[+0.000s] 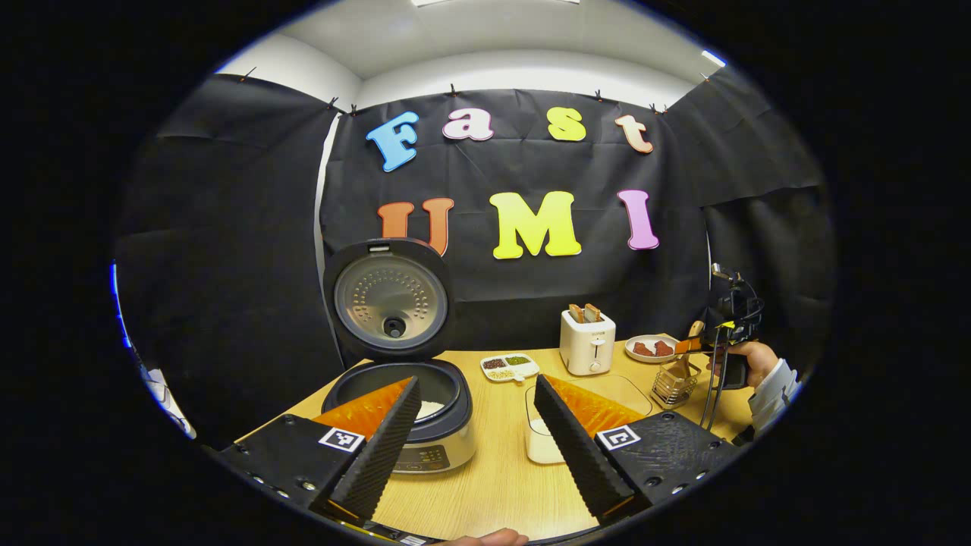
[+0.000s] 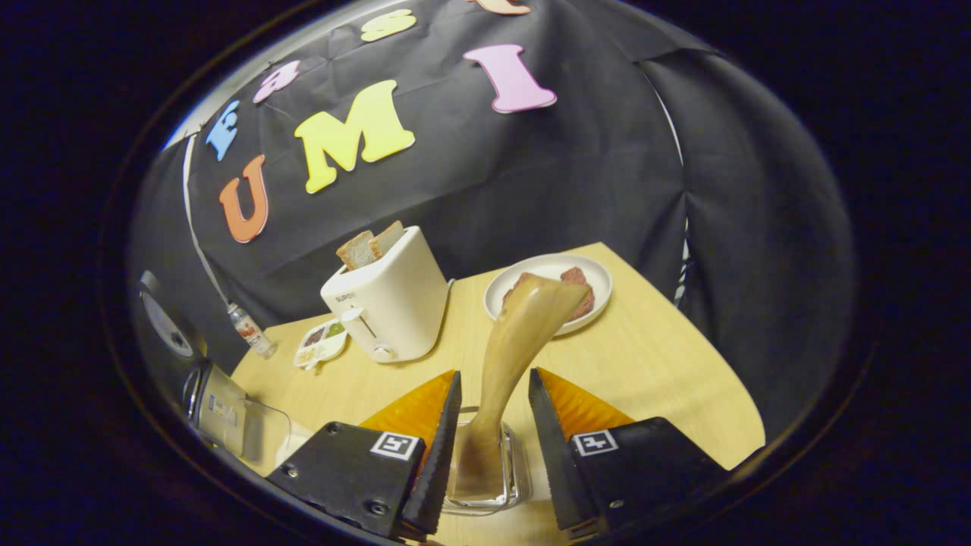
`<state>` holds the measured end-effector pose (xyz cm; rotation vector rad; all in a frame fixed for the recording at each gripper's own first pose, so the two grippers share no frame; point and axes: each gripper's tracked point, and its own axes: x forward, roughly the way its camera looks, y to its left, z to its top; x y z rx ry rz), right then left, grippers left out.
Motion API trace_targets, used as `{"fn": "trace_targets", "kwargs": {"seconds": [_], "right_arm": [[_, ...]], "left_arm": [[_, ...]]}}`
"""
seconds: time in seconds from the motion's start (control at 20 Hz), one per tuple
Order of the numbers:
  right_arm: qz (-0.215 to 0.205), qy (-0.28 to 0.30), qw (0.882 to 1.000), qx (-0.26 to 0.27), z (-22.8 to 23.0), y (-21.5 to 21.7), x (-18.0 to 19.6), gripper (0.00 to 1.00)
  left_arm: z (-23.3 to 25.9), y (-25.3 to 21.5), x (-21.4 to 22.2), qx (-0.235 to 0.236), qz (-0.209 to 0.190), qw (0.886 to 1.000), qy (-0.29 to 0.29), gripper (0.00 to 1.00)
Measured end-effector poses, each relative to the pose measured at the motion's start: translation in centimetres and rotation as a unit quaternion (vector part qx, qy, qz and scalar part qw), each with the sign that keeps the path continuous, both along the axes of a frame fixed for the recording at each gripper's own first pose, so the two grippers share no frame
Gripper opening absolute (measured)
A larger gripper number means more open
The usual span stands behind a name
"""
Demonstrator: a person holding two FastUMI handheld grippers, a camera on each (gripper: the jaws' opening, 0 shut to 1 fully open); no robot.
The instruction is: Close the left gripper, press the button to open the rice cooker; take a wooden spoon from the chopstick holder with the right hand, scoop a spoonful of rice and pour it into the rice cooker, then put the wooden spoon back into the chopstick holder.
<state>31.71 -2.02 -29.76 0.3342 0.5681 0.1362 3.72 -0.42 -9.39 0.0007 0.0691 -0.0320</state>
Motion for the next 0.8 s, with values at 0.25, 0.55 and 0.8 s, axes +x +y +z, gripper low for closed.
{"fn": "trace_targets", "kwargs": {"seconds": [0.25, 0.55, 0.8], "right_arm": [[-0.017, -0.01, 0.999, 0.04, 0.3, 0.2, 0.8, 0.24], [-0.018, -0.086, 0.996, 0.02, 6.4, 0.3, -1.1, 0.11], [0.002, -0.142, 0.99, -0.01, 12.8, 3.1, -4.7, 0.09]], "left_arm": [[-0.5, 0.1, -0.2, -0.001, -0.004, 1.0, 0.001, 0.96], [-0.9, 1.0, -1.3, -0.021, -0.007, 1.0, -0.001, 0.96], [-0.6, 2.9, -2.5, -0.013, -0.001, 1.0, -0.011, 0.96]]}}
